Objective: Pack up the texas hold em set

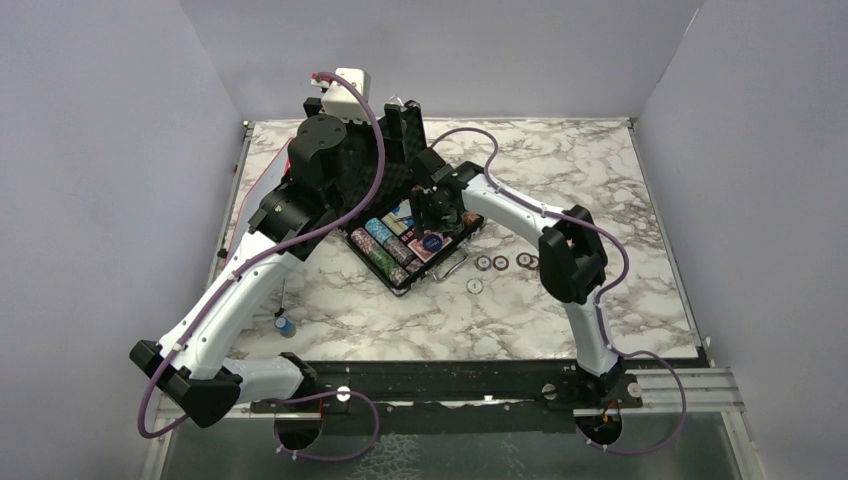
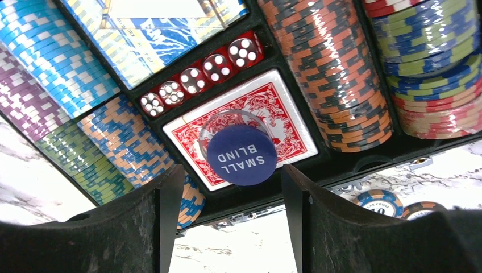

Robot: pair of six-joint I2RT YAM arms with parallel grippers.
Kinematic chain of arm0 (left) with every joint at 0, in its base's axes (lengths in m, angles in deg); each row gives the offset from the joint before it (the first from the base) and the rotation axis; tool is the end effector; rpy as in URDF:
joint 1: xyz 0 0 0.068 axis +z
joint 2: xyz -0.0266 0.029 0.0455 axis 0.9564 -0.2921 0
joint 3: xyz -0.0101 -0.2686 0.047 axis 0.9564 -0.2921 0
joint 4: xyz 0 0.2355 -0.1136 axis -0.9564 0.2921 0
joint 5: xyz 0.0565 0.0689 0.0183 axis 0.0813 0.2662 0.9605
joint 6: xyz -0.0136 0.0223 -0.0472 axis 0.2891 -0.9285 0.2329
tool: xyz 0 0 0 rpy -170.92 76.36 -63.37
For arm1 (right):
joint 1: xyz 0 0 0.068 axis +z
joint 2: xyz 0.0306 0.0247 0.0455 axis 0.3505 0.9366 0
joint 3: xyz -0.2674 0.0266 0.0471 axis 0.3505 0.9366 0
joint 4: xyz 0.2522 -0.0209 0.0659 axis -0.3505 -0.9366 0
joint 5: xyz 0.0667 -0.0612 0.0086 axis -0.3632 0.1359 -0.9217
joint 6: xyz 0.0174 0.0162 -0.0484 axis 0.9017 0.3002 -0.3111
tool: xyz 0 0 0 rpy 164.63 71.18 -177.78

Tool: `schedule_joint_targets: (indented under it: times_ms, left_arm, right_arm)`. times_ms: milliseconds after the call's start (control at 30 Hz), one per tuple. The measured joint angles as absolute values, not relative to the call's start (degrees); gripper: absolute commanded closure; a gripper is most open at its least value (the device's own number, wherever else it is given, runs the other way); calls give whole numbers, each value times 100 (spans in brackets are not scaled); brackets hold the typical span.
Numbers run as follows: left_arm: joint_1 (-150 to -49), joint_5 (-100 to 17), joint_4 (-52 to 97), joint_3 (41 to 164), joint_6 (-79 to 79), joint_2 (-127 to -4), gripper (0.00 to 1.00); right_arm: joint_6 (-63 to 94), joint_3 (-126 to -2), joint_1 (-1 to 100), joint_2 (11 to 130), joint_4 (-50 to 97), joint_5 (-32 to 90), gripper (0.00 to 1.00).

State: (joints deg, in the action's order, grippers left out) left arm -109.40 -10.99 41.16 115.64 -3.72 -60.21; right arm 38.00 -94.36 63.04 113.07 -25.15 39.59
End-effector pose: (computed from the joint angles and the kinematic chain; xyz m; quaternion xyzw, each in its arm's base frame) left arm 0.2173 -0.1434 0.4798 0.0462 0.7163 -0.1265 0.6846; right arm 0.3405 0.3097 0.2177 -0.1097 0.9729 0.0979 0.1785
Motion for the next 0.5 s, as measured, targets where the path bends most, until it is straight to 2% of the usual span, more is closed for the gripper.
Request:
schedule_joint_targets:
  times_ms: [233, 500]
  left_arm:
    - [-10940, -1099, 4118, 11564, -372, -6023, 1]
    - [-10940, -1101, 4118, 11564, -375, -6021, 1]
  right_arm:
    - [4215, -8811, 6022, 10664, -2323, 4427, 34]
    - [4736, -7303, 3891, 9287, -1964, 4820, 33]
